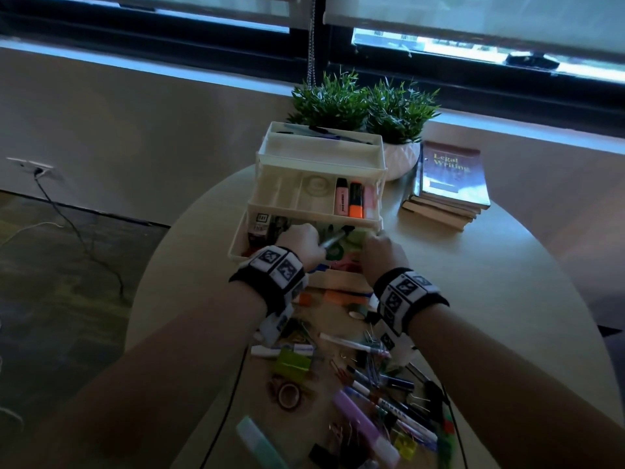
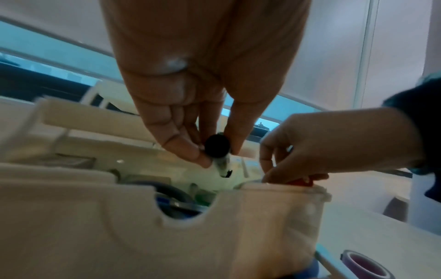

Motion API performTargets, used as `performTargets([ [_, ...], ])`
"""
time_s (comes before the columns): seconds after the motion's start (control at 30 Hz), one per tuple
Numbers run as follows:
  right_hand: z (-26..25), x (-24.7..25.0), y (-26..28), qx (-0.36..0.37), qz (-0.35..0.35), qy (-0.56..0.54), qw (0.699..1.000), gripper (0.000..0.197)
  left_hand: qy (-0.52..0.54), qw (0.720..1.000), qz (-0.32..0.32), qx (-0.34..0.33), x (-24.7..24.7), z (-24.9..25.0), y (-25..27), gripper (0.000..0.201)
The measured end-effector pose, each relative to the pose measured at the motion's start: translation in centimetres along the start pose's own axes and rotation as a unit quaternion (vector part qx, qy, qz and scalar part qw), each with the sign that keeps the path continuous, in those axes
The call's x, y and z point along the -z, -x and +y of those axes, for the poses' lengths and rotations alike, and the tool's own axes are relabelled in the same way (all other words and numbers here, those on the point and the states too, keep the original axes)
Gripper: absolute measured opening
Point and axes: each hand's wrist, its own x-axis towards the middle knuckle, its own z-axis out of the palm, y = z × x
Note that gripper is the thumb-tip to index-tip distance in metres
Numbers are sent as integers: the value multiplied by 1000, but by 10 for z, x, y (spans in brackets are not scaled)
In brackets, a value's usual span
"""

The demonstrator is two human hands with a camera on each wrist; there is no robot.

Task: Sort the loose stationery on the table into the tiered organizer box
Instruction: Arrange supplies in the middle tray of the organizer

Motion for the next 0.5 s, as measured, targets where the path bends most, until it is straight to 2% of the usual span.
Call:
performTargets([
  [0.17, 11, -13, -6, -6, -15, 53, 998, 23, 44, 999, -8, 9, -25, 24, -20, 25],
  [0.3, 27, -26, -7, 44, -20, 77, 996, 26, 62, 998, -8, 15, -42, 36, -28, 19],
  [0.4, 35, -21, 2, 19, 5, 4, 1000, 33, 47, 999, -26, 10, -49, 45, -30, 23],
  [0.5, 46, -5, 23, -18, 27, -124, 992, 25, 5, 999, -48, -4, -49, 48, -29, 30],
])
